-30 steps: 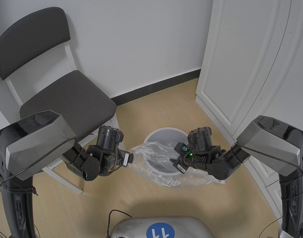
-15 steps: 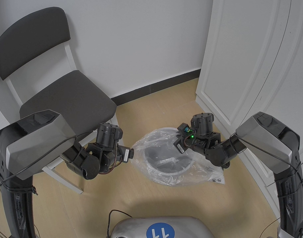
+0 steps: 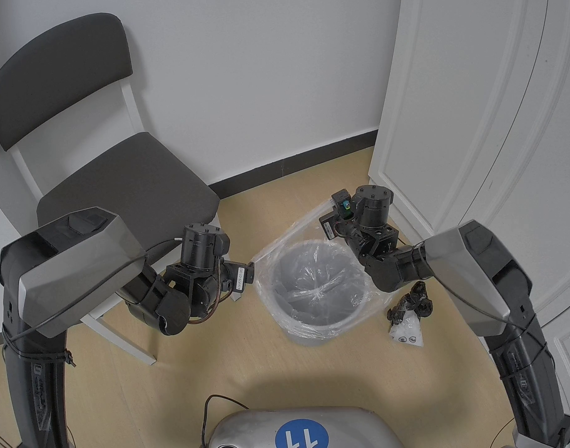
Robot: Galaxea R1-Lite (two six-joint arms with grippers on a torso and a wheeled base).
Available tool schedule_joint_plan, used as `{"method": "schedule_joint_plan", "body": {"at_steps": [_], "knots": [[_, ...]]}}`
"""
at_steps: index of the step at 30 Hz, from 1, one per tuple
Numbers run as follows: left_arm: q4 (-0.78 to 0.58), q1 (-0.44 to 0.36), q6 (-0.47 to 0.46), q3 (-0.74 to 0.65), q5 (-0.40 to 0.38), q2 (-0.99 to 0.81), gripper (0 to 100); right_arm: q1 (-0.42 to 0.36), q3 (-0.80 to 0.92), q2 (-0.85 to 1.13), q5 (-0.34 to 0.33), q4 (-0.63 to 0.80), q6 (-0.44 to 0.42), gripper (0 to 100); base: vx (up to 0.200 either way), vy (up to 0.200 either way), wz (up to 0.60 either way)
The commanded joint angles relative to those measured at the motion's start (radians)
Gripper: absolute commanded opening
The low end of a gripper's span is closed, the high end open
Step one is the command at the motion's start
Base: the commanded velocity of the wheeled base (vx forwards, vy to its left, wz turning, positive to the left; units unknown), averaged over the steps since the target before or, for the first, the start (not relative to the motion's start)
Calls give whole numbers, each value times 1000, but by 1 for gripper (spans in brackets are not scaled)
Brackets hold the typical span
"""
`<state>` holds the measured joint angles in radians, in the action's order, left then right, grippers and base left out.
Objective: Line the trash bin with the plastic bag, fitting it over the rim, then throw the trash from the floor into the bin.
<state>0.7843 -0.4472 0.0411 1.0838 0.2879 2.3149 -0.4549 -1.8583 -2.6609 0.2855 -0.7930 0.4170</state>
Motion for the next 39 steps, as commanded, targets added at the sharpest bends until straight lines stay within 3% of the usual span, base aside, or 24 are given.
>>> {"method": "schedule_joint_plan", "body": {"at_steps": [1, 21, 22, 30, 35, 38, 39], "knots": [[44, 1, 0, 7, 2, 15, 100, -2, -142, -169, 58, -18, 22, 0, 0, 0, 0], [78, -2, -4, 5, 5, 23, 100, -21, -142, -162, 57, -117, 42, 0, 0, 0, 0], [78, -2, -4, 4, 5, 21, 100, -25, -142, -162, 57, -117, 40, 100, 0, 0, 0], [78, -7, -4, -1, 5, 18, 100, -30, -142, -154, 60, -153, 40, 100, 0, 0, 0], [78, -10, -4, -10, 5, 14, 100, -61, -142, -91, 121, -141, 42, 100, 0, 0, 0], [78, -11, -4, -18, 5, 11, 100, -70, -27, -25, 121, -140, 42, 100, 0, 0, 0], [79, -13, -4, -25, 5, 8, 100, -79, 105, 45, 118, -135, 40, 100, 0, 0, 0]]}}
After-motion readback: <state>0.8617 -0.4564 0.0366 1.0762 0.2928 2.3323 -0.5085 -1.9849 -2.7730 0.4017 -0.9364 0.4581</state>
